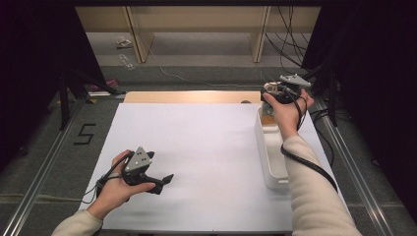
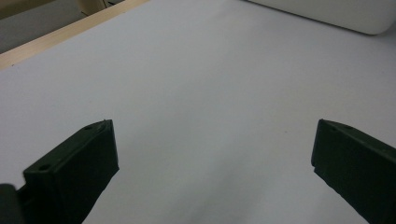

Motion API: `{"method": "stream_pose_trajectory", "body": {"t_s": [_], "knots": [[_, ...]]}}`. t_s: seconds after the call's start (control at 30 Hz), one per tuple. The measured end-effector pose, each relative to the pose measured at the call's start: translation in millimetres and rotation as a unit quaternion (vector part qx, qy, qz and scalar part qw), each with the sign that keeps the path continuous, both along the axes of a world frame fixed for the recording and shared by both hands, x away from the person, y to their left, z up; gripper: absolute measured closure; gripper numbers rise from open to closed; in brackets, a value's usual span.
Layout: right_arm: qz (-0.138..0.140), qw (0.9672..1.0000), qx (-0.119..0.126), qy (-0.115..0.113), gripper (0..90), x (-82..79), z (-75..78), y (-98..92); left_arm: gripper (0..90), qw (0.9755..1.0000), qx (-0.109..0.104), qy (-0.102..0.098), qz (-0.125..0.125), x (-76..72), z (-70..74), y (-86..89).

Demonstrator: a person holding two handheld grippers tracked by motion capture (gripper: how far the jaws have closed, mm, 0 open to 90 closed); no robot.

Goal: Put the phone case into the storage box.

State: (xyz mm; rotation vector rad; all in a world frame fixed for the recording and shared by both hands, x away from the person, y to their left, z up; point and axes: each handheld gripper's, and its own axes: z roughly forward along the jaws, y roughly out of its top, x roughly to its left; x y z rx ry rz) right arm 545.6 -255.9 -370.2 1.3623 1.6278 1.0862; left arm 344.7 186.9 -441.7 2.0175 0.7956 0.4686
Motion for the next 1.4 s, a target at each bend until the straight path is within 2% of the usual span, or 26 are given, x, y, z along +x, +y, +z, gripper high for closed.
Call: {"method": "stream_pose_trajectory", "body": {"t_s": [1.4], "knots": [[-0.001, 0.9995, -0.003, 0.032, 11.1, 9.2, -24.9, 0.3, 0.1, 1.0000, 0.001, 0.001, -0.002, 0.0, -0.6, -0.4]]}}
